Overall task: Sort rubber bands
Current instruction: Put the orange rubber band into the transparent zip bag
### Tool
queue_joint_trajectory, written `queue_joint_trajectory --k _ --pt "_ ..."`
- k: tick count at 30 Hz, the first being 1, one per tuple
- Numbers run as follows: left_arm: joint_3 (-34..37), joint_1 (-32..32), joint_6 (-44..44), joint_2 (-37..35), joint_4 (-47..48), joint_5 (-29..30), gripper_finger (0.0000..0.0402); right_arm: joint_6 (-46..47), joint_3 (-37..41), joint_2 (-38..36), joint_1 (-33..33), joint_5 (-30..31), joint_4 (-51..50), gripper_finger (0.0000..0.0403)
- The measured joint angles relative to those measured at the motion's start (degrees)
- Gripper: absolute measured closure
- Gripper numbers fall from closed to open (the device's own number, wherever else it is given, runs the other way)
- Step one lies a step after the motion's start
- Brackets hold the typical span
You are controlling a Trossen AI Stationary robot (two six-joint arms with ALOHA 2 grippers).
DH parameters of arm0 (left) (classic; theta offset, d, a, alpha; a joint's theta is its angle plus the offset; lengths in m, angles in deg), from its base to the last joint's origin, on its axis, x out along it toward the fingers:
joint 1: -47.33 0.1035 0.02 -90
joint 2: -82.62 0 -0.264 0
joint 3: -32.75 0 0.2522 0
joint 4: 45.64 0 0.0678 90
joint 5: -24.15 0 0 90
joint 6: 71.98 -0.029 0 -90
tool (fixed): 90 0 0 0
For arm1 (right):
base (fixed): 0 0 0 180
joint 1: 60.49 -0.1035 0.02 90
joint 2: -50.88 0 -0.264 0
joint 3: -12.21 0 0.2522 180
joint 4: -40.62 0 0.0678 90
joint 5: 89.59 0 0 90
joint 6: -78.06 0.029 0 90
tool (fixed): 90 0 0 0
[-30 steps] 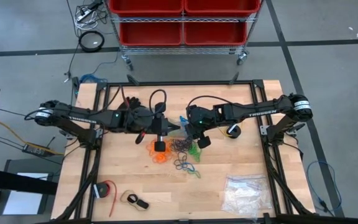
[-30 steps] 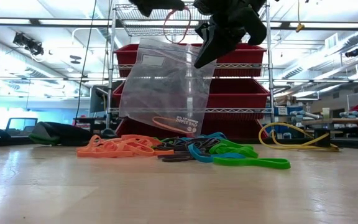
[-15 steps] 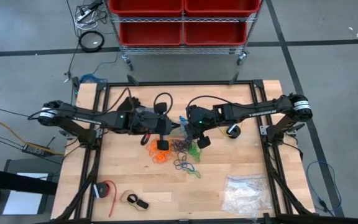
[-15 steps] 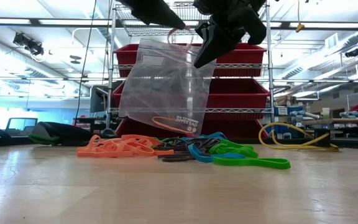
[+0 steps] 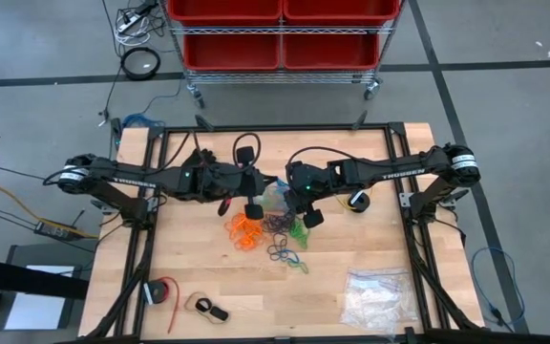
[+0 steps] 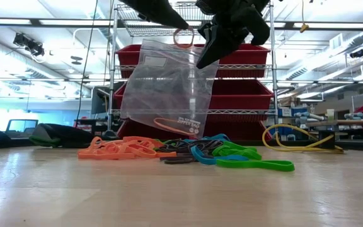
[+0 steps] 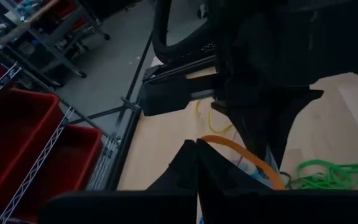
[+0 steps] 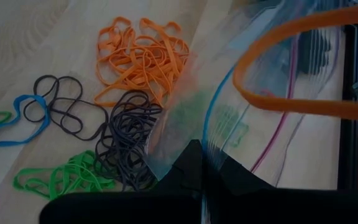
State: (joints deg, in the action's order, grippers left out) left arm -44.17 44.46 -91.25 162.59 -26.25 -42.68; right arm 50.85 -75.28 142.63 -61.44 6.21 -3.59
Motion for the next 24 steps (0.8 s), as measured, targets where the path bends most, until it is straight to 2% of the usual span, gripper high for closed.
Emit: queue_joint_trajectory --k 24 --pt "-0.02 0.25 -3.06 -0.04 -1.50 2.51 0.0400 0.02 0.00 0.00 0.00 0.00 -0.02 0.0403"
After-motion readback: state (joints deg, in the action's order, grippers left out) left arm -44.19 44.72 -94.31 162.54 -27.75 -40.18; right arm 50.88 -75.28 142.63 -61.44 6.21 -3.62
